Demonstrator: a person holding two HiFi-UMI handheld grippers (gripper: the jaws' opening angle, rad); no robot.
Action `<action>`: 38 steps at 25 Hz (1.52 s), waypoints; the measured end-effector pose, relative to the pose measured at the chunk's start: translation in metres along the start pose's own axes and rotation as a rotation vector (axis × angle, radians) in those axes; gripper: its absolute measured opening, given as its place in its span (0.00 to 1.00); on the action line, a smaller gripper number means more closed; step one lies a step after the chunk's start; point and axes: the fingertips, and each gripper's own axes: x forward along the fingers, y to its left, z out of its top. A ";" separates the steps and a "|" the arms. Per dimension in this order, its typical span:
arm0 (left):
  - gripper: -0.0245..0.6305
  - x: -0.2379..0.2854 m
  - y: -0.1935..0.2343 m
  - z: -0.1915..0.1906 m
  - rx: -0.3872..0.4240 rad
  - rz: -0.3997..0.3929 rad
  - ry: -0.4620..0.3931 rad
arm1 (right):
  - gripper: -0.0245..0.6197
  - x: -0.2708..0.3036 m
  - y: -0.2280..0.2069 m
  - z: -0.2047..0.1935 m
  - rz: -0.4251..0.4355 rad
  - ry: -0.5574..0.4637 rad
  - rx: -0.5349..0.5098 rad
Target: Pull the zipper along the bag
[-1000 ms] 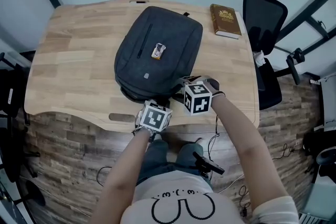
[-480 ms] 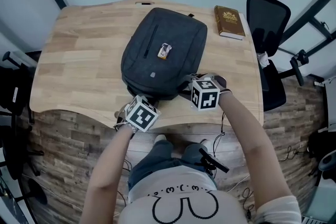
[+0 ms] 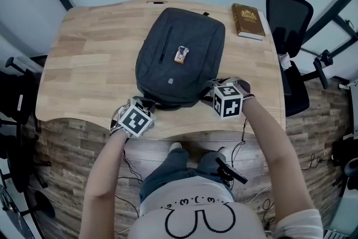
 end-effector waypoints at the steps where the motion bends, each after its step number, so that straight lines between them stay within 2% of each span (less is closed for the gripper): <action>1: 0.07 0.000 0.002 -0.003 0.003 0.003 0.004 | 0.19 0.000 0.002 -0.004 0.005 0.014 -0.010; 6: 0.07 0.003 0.007 -0.006 0.029 0.007 0.006 | 0.18 -0.007 0.010 -0.029 0.032 0.090 -0.079; 13: 0.07 0.012 0.033 -0.005 0.072 0.062 0.008 | 0.18 -0.017 0.015 -0.061 0.067 0.164 -0.108; 17: 0.07 0.023 0.067 -0.001 0.124 0.158 0.055 | 0.17 -0.015 0.016 -0.066 0.077 0.166 -0.112; 20: 0.07 0.031 0.088 0.002 0.085 0.200 0.064 | 0.17 -0.015 0.015 -0.066 0.066 0.153 -0.089; 22: 0.07 0.033 0.086 0.005 0.044 0.162 0.058 | 0.17 -0.015 0.014 -0.068 0.060 0.157 -0.079; 25: 0.07 0.033 0.074 0.013 0.039 0.085 0.034 | 0.18 -0.017 0.012 -0.079 0.044 0.190 -0.070; 30: 0.07 0.032 0.026 0.029 0.000 -0.110 -0.072 | 0.20 -0.027 0.003 -0.123 -0.039 0.297 -0.034; 34: 0.07 0.038 -0.031 0.040 0.047 -0.226 -0.109 | 0.22 -0.040 -0.002 -0.163 -0.039 0.429 -0.054; 38: 0.07 0.042 -0.084 0.045 0.122 -0.317 -0.096 | 0.22 -0.046 -0.004 -0.190 0.018 0.524 -0.155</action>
